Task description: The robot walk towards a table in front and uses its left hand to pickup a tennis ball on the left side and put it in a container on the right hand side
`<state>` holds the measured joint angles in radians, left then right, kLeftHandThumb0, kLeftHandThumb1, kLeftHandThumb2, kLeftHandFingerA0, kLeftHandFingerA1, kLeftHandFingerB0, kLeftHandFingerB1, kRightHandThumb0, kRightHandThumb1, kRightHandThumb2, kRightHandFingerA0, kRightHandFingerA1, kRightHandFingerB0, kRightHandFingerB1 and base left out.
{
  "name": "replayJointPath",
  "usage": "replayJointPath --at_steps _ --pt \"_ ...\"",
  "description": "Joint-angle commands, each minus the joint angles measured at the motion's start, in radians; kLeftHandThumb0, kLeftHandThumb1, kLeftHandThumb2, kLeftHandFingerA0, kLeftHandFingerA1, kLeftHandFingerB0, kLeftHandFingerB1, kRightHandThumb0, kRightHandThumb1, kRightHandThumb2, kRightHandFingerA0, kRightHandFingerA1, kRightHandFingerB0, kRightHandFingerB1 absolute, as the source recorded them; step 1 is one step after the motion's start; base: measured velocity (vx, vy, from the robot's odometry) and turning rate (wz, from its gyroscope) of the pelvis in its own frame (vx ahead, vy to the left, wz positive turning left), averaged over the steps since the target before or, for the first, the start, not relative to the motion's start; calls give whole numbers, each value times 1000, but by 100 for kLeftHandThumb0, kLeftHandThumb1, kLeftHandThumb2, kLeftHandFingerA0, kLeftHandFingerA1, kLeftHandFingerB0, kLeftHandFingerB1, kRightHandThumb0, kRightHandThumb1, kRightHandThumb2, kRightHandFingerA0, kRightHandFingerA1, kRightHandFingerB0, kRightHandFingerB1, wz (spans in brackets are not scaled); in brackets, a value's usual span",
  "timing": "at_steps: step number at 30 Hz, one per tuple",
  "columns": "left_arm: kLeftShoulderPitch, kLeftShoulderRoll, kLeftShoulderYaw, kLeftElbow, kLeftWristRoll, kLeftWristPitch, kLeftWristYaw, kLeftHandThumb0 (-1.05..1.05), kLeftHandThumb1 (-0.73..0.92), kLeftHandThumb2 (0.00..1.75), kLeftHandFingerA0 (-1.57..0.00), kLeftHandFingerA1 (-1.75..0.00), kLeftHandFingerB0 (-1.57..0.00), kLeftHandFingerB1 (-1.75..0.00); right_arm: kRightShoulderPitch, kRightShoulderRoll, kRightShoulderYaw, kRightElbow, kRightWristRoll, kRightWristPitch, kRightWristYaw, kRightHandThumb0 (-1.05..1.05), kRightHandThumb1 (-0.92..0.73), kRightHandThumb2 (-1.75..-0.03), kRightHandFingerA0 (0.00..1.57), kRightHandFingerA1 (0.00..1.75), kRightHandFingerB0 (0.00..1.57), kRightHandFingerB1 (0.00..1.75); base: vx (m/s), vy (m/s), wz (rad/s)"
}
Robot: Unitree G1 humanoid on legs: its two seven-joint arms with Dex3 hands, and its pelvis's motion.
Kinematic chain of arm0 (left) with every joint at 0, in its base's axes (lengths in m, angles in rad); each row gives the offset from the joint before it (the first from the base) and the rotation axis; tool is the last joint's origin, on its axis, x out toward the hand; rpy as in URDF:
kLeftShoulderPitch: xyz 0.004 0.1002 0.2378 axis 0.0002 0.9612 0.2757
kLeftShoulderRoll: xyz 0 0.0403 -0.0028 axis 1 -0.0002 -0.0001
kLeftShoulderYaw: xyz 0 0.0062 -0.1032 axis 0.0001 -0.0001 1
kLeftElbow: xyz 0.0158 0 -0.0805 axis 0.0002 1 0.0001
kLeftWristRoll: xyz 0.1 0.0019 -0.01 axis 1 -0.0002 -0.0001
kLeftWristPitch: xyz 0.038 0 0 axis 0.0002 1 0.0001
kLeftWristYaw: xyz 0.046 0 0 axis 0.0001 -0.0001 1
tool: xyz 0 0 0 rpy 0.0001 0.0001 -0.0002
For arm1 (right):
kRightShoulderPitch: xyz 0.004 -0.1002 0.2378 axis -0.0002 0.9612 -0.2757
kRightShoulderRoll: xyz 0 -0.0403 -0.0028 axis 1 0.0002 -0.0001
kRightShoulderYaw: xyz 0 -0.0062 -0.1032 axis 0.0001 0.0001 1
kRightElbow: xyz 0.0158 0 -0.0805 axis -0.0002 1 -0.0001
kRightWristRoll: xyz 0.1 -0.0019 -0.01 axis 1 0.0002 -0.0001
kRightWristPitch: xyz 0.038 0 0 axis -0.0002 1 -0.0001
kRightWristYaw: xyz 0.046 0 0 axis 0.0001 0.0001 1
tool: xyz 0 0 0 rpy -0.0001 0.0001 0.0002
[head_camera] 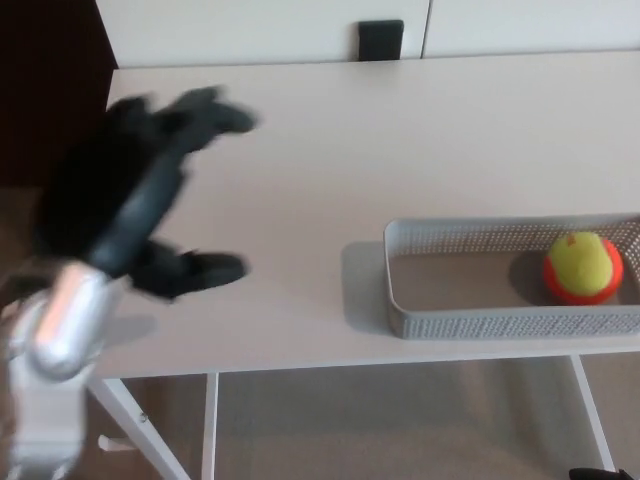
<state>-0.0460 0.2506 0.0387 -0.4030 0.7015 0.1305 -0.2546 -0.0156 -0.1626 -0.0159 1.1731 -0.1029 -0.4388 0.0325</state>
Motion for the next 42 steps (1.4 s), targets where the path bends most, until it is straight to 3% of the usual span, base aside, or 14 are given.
replayJointPath --at_steps 1,5,7,8,12,20,24,25,26,27,31,38,39,42 --pt "515 70 690 192 -400 -417 178 -35 -22 71 -36 -79 -26 -73 32 -31 -1 31 -10 15 -12 -71 -58 -55 22 149 0 72 0 0 0" --pt "637 112 712 521 -311 -493 348 -29 -25 69 -47 -81 -35 -75 40 -28 -16 46 5 13 -6 -71 -57 -55 19 151 0 71 0 0 0" --pt "657 123 690 578 -275 -467 366 -28 -24 69 -47 -80 -36 -74 38 -28 -17 52 3 16 -11 -80 -41 -83 52 113 0 66 0 0 0" --pt "661 136 673 636 -261 -490 391 -105 15 69 -26 -113 -21 -105 40 -28 -18 54 4 15 -10 -82 -42 -84 52 115 0 66 0 0 0" --pt "663 182 540 801 -169 -402 368 -87 20 48 -51 -79 -42 -73 42 -21 -24 60 9 18 -12 -82 -42 -84 48 111 0 61 0 0 2" --pt "599 188 309 863 -80 -245 228 -47 11 39 -46 -67 -43 -51 55 -21 -38 57 17 9 -3 -81 -42 -83 46 109 0 61 0 0 0" --pt "560 226 224 905 -104 -224 221 -47 11 39 -46 -67 -43 -51 52 -29 -48 54 12 10 1 -81 -42 -83 46 109 0 61 0 0 0" --pt "512 228 212 941 -179 -233 111 -20 5 42 -35 -58 -33 -49 50 -28 -47 57 8 18 -1 -74 -62 -44 14 142 0 72 0 0 0" --pt "452 229 200 985 -270 -245 -30 -20 5 42 -35 -58 -33 -49 48 -27 -45 62 4 27 -4 -74 -62 -44 14 142 0 72 0 0 0" --pt "404 223 205 1040 -324 -277 -84 -12 3 41 -37 -59 -33 -53 44 -26 -46 65 4 30 -2 -75 -39 -84 47 106 0 60 0 0 0" --pt "270 198 222 1192 -414 -337 -162 -4 -8 60 -33 -63 -28 -59 33 -21 -48 69 6 37 4 -84 -43 -83 43 109 0 65 0 0 0" --pt "112 119 204 1341 -430 -287 -149 0 -4 62 -32 -64 -32 -59 46 -5 -31 74 -10 24 -10 -80 -41 -83 38 102 0 65 0 0 0" --pt "106 109 172 1374 -394 -313 -100 -5 1 60 -43 -63 -43 -59 57 2 -20 73 -20 23 -20 -72 -64 -45 6 136 0 71 0 0 0" --pt "89 99 111 1439 -351 -361 -20 -5 1 60 -43 -63 -43 -59 74 12 -1 70 -34 22 -37 -72 -64 -45 6 136 0 71 0 0 0"
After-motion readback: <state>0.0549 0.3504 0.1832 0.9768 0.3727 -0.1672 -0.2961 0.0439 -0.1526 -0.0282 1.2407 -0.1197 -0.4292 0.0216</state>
